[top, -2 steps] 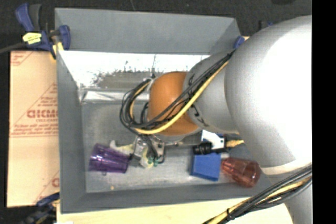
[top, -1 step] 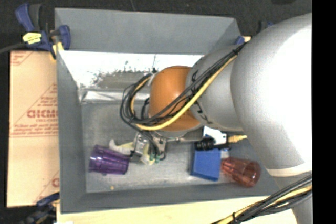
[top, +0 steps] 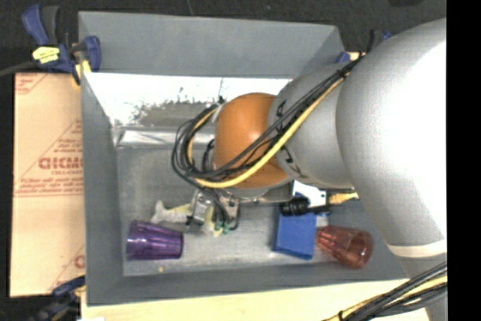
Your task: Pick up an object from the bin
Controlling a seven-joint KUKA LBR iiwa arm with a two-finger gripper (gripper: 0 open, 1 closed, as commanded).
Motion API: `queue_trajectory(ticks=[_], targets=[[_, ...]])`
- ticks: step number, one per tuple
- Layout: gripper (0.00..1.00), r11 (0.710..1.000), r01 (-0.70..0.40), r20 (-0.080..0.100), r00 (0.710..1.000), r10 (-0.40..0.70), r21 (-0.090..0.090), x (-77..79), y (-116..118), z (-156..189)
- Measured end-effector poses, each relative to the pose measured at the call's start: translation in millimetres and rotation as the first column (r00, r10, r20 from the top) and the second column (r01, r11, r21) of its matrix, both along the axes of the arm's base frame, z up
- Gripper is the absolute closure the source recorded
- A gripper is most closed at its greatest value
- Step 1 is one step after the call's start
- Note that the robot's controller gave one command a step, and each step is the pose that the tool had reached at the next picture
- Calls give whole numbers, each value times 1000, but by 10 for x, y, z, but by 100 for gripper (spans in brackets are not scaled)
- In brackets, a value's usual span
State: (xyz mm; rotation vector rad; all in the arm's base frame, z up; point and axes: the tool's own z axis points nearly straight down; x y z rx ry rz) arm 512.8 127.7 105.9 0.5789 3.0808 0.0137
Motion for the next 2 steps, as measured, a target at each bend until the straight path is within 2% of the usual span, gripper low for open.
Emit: queue_trajectory(ticks=[1, 2], targets=[[100, 999, -39, 2, 999, 39, -1, 116, -6, -120], [100, 1000, 21, -1, 1000, -21, 0, -88, -505, -30]])
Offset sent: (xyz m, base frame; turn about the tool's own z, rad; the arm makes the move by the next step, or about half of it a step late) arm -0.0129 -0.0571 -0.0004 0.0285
